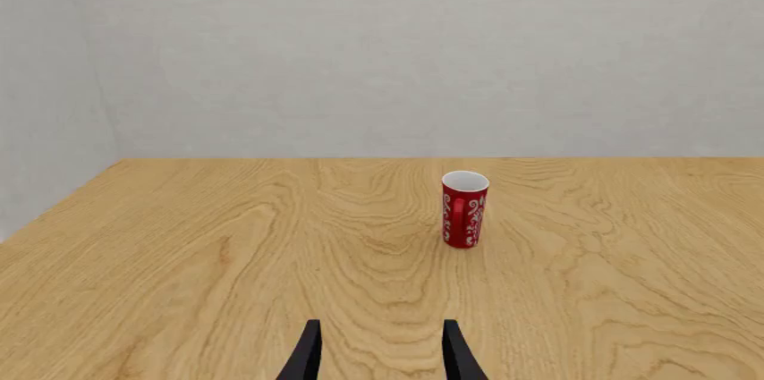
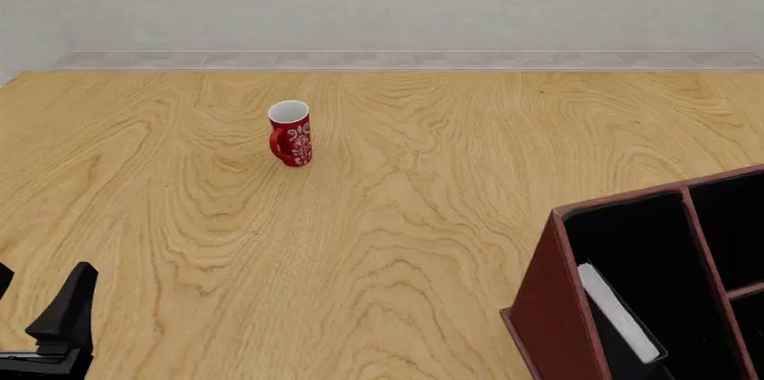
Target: Pick up the book and place it in the left compartment of the caddy.
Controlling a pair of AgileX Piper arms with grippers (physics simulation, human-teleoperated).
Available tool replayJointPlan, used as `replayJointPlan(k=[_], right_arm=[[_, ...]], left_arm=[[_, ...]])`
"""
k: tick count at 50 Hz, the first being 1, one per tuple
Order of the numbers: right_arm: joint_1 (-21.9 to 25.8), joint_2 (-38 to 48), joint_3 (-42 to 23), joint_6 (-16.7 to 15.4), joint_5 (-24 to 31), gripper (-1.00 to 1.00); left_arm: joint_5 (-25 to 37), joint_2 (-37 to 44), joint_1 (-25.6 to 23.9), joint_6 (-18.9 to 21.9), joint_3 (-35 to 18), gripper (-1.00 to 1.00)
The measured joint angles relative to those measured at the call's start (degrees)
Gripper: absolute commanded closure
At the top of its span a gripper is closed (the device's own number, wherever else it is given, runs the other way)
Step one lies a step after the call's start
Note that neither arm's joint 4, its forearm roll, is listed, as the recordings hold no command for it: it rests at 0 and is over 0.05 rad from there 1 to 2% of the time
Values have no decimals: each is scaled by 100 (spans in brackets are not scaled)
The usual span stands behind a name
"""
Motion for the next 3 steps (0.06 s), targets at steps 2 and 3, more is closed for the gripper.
replayJointPlan(k=[2, 3], right_arm=[[-2, -14, -122, -23, 0, -100], [-3, -21, -176, -33, 0, -100]], left_arm=[[0, 0, 0, 0, 0, -100], [0, 0, 0, 0, 0, -100]])
